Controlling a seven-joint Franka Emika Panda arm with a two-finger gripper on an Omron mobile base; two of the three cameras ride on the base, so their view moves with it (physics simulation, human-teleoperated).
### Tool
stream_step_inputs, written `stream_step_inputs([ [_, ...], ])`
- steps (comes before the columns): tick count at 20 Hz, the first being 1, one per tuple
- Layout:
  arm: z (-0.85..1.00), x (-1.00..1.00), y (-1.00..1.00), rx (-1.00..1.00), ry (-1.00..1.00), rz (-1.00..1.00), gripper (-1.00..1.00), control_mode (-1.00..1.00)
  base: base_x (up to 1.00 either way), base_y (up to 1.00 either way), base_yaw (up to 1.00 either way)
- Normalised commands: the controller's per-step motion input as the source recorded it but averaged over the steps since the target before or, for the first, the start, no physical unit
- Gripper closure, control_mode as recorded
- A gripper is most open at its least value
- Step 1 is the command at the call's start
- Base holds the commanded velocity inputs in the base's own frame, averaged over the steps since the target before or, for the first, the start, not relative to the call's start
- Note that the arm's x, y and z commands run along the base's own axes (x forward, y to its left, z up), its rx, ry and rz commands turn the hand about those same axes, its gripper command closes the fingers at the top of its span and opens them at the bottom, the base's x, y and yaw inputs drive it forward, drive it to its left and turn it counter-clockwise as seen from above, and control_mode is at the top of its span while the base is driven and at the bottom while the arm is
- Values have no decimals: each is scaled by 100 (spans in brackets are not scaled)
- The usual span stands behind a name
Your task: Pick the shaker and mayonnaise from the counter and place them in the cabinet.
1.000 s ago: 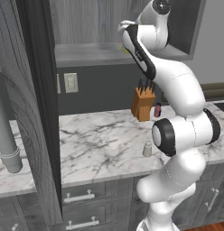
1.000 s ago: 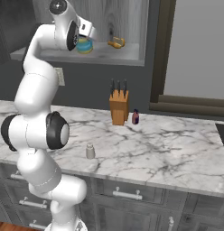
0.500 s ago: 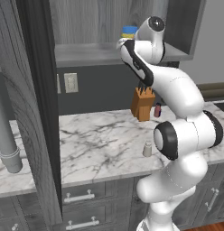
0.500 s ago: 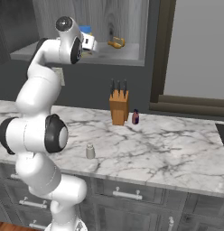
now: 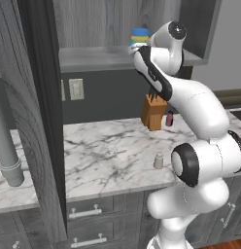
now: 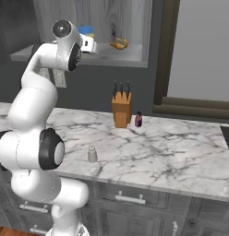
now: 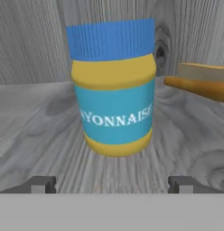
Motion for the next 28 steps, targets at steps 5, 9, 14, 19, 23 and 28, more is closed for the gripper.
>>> stream_step_inputs([
  [5,-5,-34,0,0,0,2,-100,-100,0,0,0],
  [9,-27,-28,0,-1,0,0,-100,-100,0,0,0],
  [14,-43,-24,0,-1,0,0,-100,-100,0,0,0],
  [19,-55,-14,0,-1,2,3,-100,-100,0,0,0],
  [23,-56,-11,0,0,4,5,-100,-100,0,0,0],
  [28,-53,-18,0,0,5,4,-100,-100,0,0,0],
])
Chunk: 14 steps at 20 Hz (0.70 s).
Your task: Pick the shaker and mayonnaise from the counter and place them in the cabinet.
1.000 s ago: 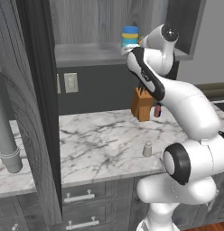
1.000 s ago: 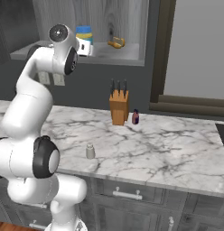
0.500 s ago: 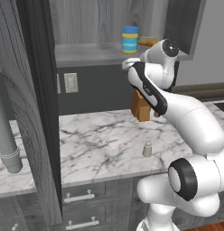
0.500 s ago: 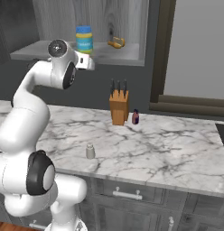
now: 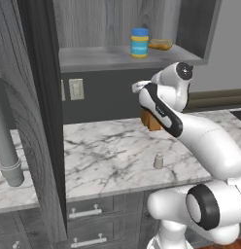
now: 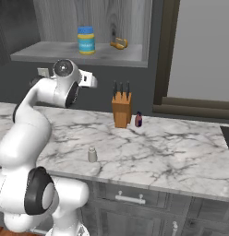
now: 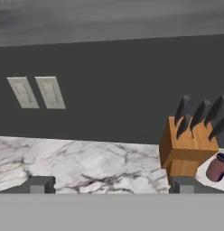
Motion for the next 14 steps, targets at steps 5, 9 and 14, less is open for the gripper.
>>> stream_step_inputs([
  [5,-50,-33,0,-2,3,1,-100,-100,0,0,0],
  [9,-57,-31,0,-5,4,0,-100,-100,0,0,0],
  [14,-51,-29,0,-4,3,1,-100,-100,0,0,0],
])
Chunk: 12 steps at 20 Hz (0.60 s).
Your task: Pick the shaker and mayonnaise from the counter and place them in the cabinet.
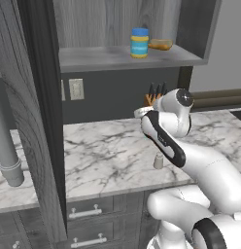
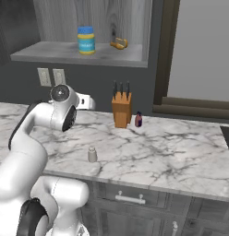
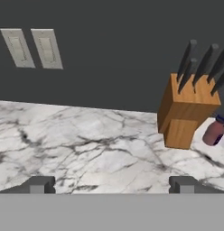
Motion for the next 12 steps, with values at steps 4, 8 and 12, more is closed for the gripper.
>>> stream_step_inputs([
  [4,-46,-20,0,0,2,3,-100,-100,0,0,0],
  [8,-35,-39,0,0,2,1,-100,-100,0,0,0],
  [12,-34,-37,0,0,3,0,-100,-100,0,0,0],
])
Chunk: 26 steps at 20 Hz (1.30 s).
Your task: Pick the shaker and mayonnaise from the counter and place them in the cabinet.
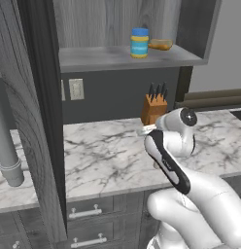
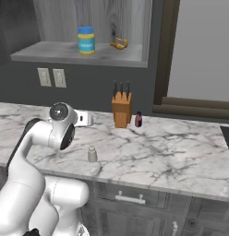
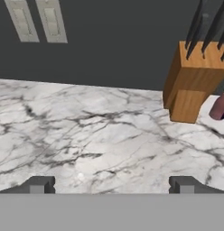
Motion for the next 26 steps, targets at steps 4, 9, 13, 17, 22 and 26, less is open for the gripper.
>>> stream_step_inputs([
  [4,-31,-29,0,0,5,0,-100,-100,0,0,0],
  [9,-20,-33,0,0,3,0,-100,-100,0,0,0],
  [13,-2,-38,0,0,0,0,-100,-100,0,0,0],
  [17,-1,-30,-1,0,0,0,-100,-100,0,0,0],
  [22,0,-10,-9,0,3,0,-100,-100,0,0,0],
  [26,0,-23,-9,0,2,0,-100,-100,0,0,0],
])
